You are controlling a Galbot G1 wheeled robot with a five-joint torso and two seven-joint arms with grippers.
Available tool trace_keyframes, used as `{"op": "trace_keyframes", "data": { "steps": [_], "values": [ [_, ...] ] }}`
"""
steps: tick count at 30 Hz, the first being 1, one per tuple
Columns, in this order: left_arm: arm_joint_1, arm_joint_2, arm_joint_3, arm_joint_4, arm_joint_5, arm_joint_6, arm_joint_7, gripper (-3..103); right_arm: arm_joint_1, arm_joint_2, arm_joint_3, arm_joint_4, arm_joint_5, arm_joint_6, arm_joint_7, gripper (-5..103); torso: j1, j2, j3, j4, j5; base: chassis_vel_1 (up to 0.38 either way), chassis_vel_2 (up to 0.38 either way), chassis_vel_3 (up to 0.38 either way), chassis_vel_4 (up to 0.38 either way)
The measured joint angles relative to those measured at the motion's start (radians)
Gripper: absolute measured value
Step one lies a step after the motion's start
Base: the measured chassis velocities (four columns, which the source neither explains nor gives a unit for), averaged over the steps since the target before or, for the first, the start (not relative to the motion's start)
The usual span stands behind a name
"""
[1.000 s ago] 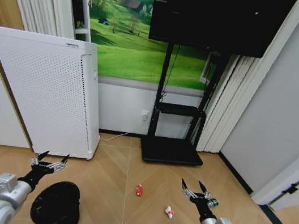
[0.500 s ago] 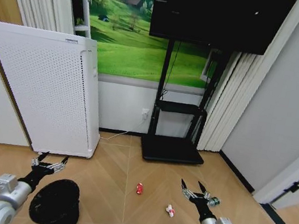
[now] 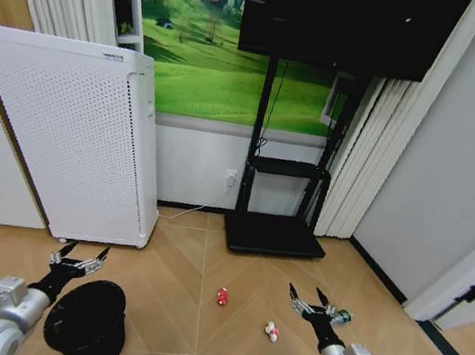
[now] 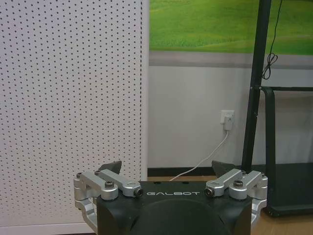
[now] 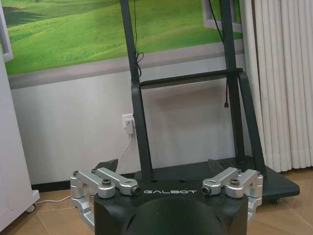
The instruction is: Pick up the trash bin and place the garbage on the floor into it.
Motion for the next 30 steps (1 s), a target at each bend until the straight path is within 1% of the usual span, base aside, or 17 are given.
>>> {"op": "trace_keyframes", "data": {
  "steps": [5, 9, 13, 14, 15, 16, 17, 18, 19, 20, 21, 22, 24, 25, 26, 27, 30],
  "values": [
    [0.017, -0.004, -0.008, -0.015, -0.007, 0.003, -0.039, 100, -0.002, -0.003, 0.01, -0.005, 0.009, 0.0, 0.001, 100, -0.002, -0.022, -0.021, -0.0001, 0.0, 0.0, 0.0, 0.0, 0.0],
    [0.028, -0.013, -0.017, -0.013, -0.009, 0.003, -0.044, 100, -0.003, -0.004, 0.015, -0.011, 0.011, 0.006, 0.003, 100, -0.002, -0.026, -0.024, -0.0001, 0.0002, 0.0, 0.0, 0.0, 0.0],
    [0.076, -0.06, -0.024, 0.006, 0.004, 0.008, -0.059, 100, -0.017, 0.0, 0.029, -0.02, 0.02, 0.02, 0.013, 100, -0.001, -0.027, -0.026, -0.0001, 0.0, 0.0, 0.0, 0.0, 0.0],
    [0.076, -0.06, -0.024, 0.006, 0.004, 0.008, -0.059, 100, -0.017, 0.0, 0.029, -0.02, 0.02, 0.02, 0.013, 100, -0.001, -0.027, -0.026, -0.0001, 0.0, 0.0, 0.0, 0.0, 0.0],
    [0.092, -0.081, -0.028, 0.008, 0.019, 0.02, -0.072, 100, -0.018, 0.002, 0.029, -0.025, 0.021, 0.021, 0.019, 100, -0.001, -0.027, -0.026, -0.0001, 0.0, 0.0, 0.0, 0.0, 0.0],
    [0.11, -0.1, -0.036, 0.005, 0.036, 0.061, -0.089, 100, -0.019, 0.003, 0.029, -0.03, 0.022, 0.015, 0.03, 100, -0.001, -0.026, -0.026, 0.0002, 0.0, 0.0, 0.0, 0.0, 0.0],
    [0.11, -0.1, -0.036, 0.005, 0.036, 0.061, -0.089, 100, -0.019, 0.003, 0.029, -0.03, 0.022, 0.015, 0.03, 100, -0.001, -0.026, -0.026, 0.0002, 0.0, 0.0, 0.0, 0.0, 0.0],
    [0.131, -0.117, -0.042, -0.002, 0.037, 0.118, -0.101, 100, -0.019, 0.004, 0.027, -0.038, 0.023, 0.011, 0.04, 100, -0.001, -0.025, -0.025, 0.0006, 0.0001, 0.0, 0.0, 0.0, 0.0],
    [0.14, -0.122, -0.042, -0.002, 0.035, 0.143, -0.113, 100, -0.019, 0.005, 0.027, -0.042, 0.021, 0.011, 0.044, 100, -0.001, -0.025, -0.024, 0.0004, 0.0002, 0.0, 0.0, 0.0, 0.0],
    [0.14, -0.122, -0.042, -0.002, 0.035, 0.143, -0.113, 100, -0.019, 0.005, 0.027, -0.042, 0.021, 0.011, 0.044, 100, -0.001, -0.025, -0.024, 0.0004, 0.0002, 0.0, 0.0, 0.0, 0.0],
    [0.147, -0.127, -0.04, 0.002, 0.037, 0.171, -0.116, 100, -0.021, 0.008, 0.028, -0.045, 0.02, 0.008, 0.05, 100, 0.0, -0.024, -0.024, -0.0003, 0.0002, 0.0, 0.0, 0.0, 0.0],
    [0.154, -0.134, -0.037, 0.006, 0.037, 0.185, -0.122, 100, -0.02, 0.009, 0.028, -0.047, 0.02, -0.001, 0.057, 100, 0.0, -0.023, -0.023, -0.0003, 0.0, 0.0, 0.0, 0.0, 0.0],
    [0.159, -0.142, -0.035, 0.009, 0.038, 0.199, -0.129, 100, -0.018, 0.01, 0.027, -0.049, 0.02, -0.012, 0.063, 100, 0.0, -0.023, -0.023, -0.0003, 0.0001, 0.0, 0.0, 0.0, 0.0],
    [0.166, -0.152, -0.036, 0.01, 0.038, 0.222, -0.136, 100, -0.014, 0.011, 0.026, -0.051, 0.02, -0.022, 0.066, 100, 0.0, -0.022, -0.022, 0.0002, 0.0, 0.0, 0.0, 0.0, 0.0],
    [0.166, -0.152, -0.036, 0.01, 0.038, 0.222, -0.136, 100, -0.014, 0.011, 0.026, -0.051, 0.02, -0.022, 0.066, 100, 0.0, -0.022, -0.022, 0.0002, 0.0, 0.0, 0.0, 0.0, 0.0],
    [0.174, -0.16, -0.037, 0.01, 0.039, 0.245, -0.144, 100, -0.01, 0.01, 0.024, -0.055, 0.02, -0.026, 0.068, 100, 0.0, -0.022, -0.022, 0.0002, 0.0, 0.0, 0.0, 0.0, 0.0],
    [0.194, -0.173, -0.054, 0.01, 0.047, 0.246, -0.152, 100, -0.004, 0.009, 0.021, -0.071, 0.019, -0.027, 0.068, 100, 0.0, -0.021, -0.021, 0.0001, 0.0, 0.0, 0.0, 0.0, 0.0]
  ]
}}
